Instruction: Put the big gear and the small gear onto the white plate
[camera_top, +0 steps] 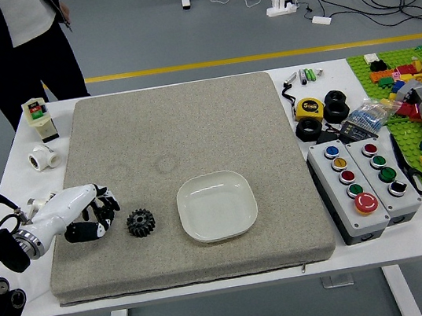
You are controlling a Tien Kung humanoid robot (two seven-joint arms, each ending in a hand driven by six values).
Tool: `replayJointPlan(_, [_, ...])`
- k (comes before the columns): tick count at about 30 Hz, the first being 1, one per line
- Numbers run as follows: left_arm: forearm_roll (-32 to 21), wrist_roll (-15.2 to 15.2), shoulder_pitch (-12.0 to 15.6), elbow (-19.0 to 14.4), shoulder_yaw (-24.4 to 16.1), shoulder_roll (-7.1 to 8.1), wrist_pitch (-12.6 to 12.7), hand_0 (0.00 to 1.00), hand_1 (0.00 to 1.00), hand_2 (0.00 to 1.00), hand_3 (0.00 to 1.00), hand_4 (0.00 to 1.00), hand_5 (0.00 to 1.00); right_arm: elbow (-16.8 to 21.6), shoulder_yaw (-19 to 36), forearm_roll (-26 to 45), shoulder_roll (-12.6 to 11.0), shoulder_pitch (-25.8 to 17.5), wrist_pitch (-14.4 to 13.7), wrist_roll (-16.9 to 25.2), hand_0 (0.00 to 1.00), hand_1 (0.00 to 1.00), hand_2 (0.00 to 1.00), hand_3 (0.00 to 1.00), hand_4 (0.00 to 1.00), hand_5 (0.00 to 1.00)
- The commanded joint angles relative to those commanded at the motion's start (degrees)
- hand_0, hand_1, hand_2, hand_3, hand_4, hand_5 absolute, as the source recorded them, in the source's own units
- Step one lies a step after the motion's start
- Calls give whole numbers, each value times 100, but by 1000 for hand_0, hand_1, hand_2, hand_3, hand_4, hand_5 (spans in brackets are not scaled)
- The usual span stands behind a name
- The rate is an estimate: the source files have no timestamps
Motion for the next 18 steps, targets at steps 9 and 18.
replayJointPlan(9, [0,20,-125,-529,566,-10,895,301,416,463,507,69,2,0,-11,31,-4,18,-1,6,608,611,703,571,770,722])
replayJointPlan(18, [0,-10,-509,-486,1692,-240,2166,310,437,494,551,171,2,0,-47,78,-13,49,0,13,608,611,702,571,769,723])
